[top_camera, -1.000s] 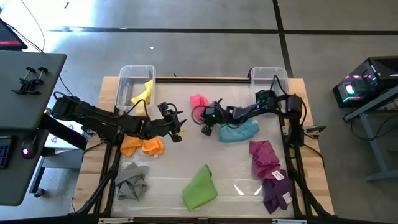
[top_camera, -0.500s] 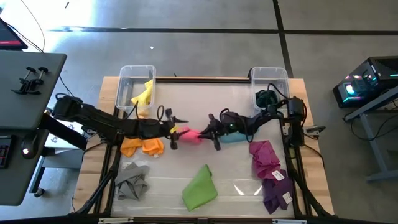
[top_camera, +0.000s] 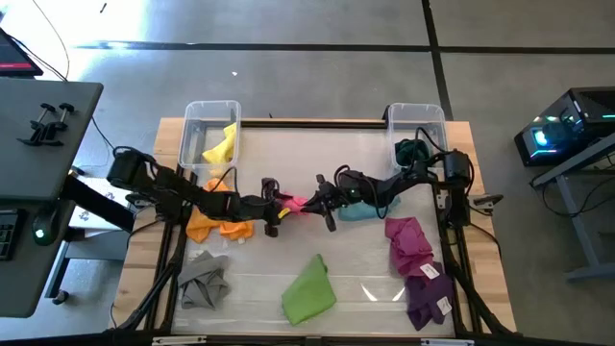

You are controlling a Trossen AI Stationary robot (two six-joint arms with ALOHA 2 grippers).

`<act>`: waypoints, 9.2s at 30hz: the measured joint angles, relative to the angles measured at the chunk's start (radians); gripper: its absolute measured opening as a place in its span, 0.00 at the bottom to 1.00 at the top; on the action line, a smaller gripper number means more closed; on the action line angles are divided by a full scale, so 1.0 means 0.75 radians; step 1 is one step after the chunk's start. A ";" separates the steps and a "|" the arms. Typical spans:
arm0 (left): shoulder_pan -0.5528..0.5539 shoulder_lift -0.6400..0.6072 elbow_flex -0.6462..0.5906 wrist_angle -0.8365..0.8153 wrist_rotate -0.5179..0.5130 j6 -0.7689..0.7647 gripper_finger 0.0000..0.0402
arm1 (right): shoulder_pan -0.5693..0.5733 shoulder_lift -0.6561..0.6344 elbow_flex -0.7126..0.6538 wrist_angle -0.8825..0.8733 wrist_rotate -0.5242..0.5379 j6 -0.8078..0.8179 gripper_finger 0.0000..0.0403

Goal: Sort towels by color in basket
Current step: Put the pink towel into the left transparent bin, then put the gray towel into the right transparent bin, then put the blue towel into the left transparent bin

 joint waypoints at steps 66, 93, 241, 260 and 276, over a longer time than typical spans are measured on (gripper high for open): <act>0.997 -0.966 0.408 -1.562 -0.608 -0.723 0.58 | 0.129 -0.364 -0.001 -0.359 0.232 -0.223 0.31; 0.229 -0.851 0.408 -1.086 -0.130 -0.572 0.58 | 0.127 -0.406 -0.002 -0.536 0.464 -0.291 0.31; -0.354 -0.224 0.504 -0.954 -0.570 -0.574 0.25 | -0.570 -1.400 0.488 -2.669 1.265 0.153 0.02; -0.354 -0.224 0.504 -0.943 -0.559 -0.573 0.25 | -1.008 -0.900 0.347 -2.664 0.996 -0.019 0.11; -0.354 -0.224 0.504 -0.923 -0.555 -0.574 0.25 | -1.099 -0.949 0.497 -2.803 0.791 -0.127 0.50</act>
